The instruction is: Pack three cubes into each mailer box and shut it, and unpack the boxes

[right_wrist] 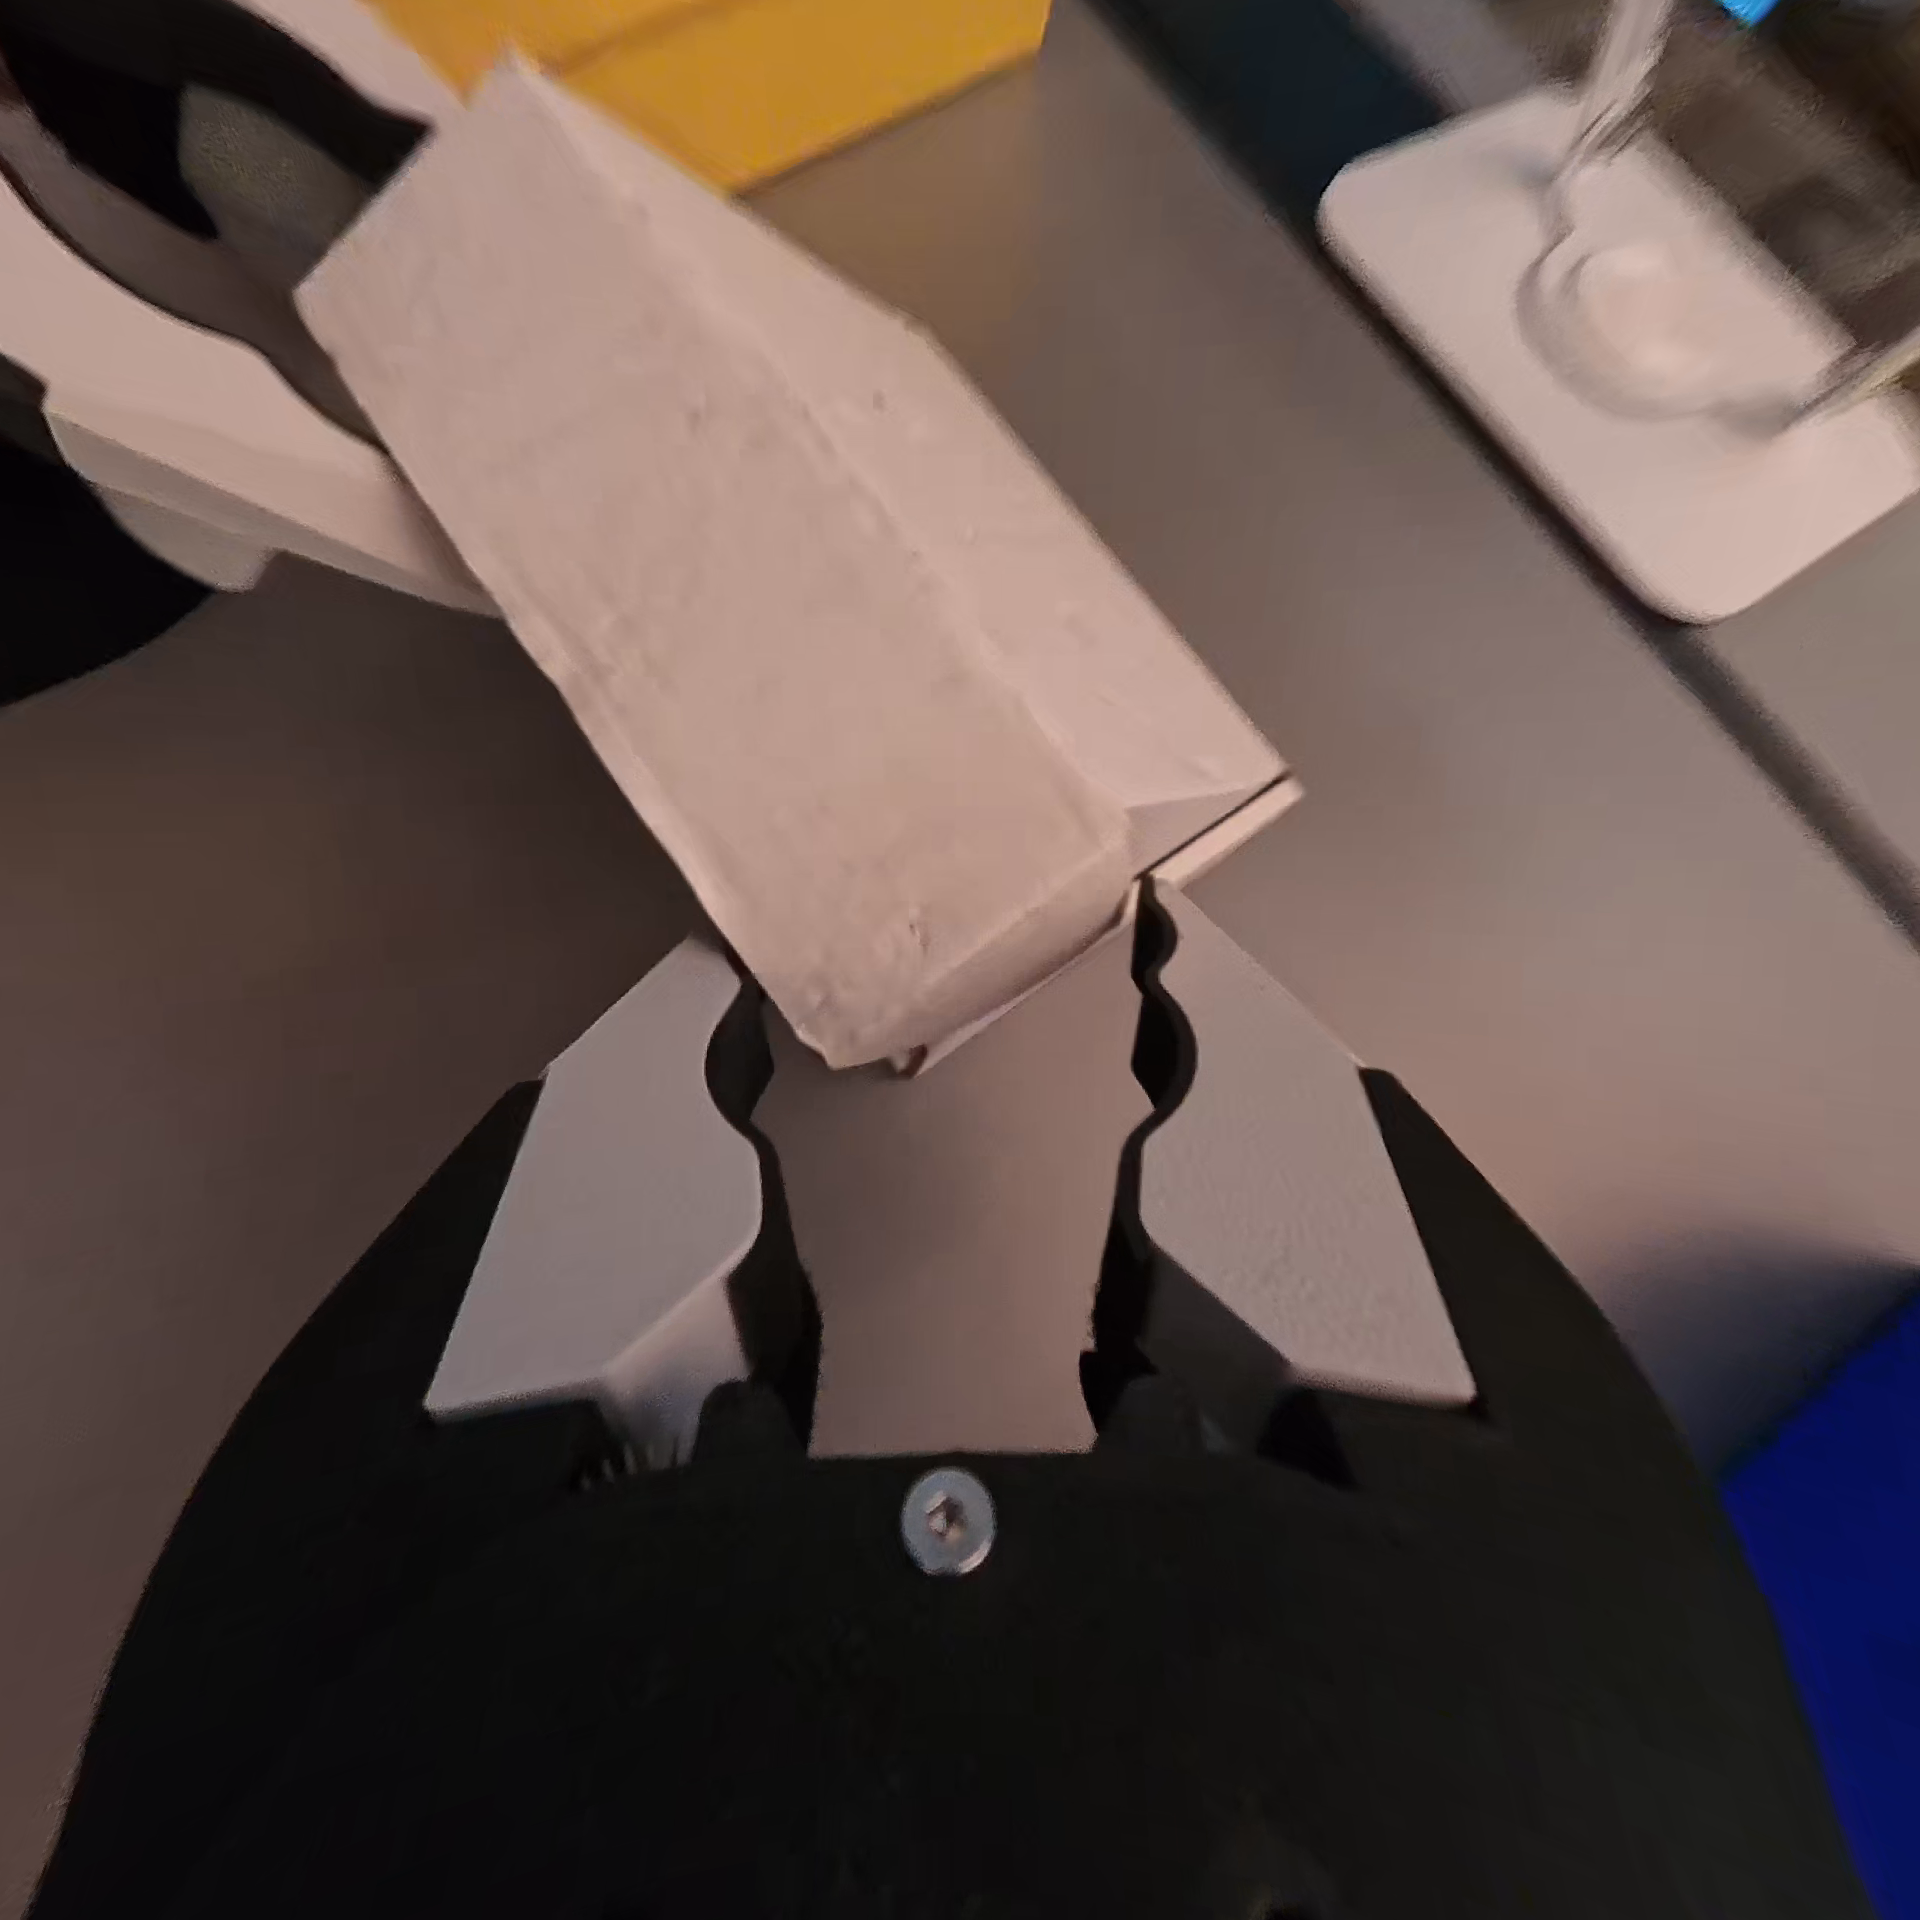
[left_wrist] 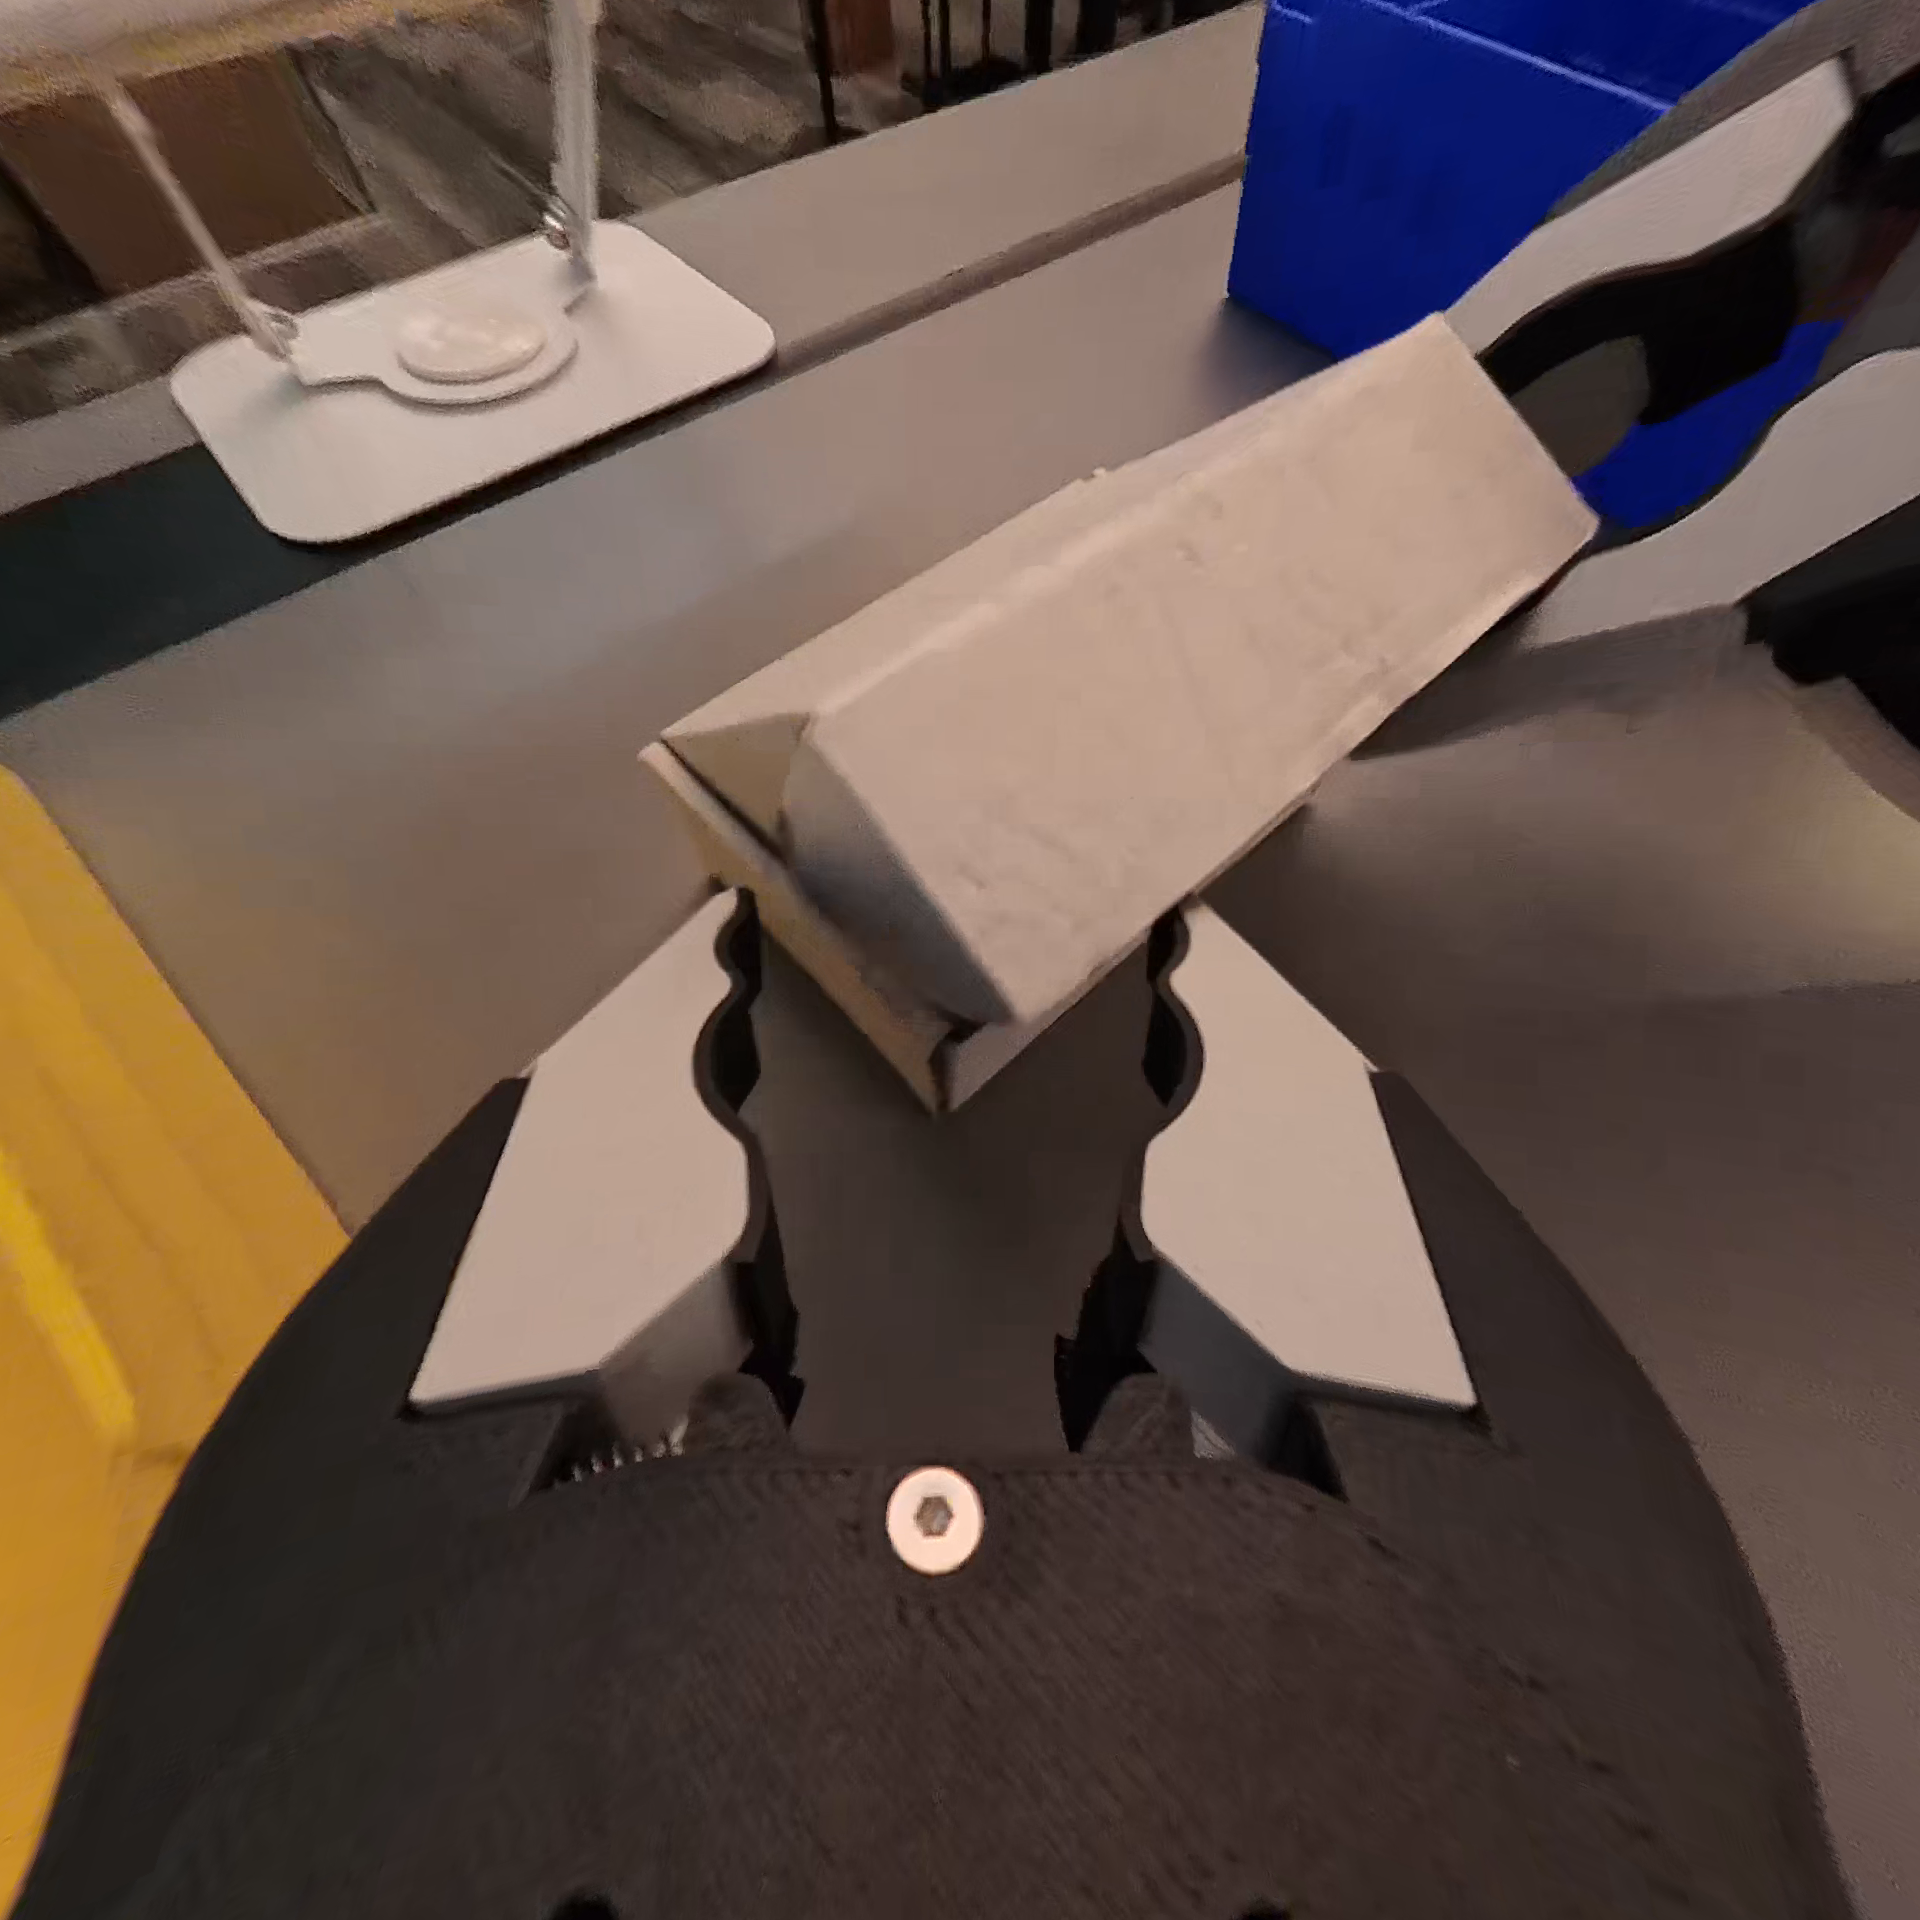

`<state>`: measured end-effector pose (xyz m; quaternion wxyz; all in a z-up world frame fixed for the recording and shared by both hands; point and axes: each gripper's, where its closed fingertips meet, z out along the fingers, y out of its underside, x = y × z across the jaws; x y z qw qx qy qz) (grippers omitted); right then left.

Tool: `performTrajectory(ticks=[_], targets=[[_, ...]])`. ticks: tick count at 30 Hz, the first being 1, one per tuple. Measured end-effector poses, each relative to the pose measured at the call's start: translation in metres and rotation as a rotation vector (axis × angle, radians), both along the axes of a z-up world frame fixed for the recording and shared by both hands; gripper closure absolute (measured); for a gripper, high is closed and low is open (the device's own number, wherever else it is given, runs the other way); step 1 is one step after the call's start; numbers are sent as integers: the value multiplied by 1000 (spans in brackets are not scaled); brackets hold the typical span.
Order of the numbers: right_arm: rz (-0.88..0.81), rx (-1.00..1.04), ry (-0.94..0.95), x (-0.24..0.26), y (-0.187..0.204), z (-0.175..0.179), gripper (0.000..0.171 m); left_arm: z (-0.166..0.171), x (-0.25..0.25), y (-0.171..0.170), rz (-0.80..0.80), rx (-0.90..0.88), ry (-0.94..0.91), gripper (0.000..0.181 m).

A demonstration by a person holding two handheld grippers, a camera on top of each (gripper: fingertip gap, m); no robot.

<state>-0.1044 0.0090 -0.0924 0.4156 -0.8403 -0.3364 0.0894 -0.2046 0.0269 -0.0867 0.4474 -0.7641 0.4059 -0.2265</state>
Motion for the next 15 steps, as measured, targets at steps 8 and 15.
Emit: performTrajectory(ticks=[8,15], targets=[[76,506,-401,4,-10,31,133,36,-16,-4,62,567,156,130],[2,230,-195,-8,-46,-2,145,-7,-8,-36,23,269,192,144]])
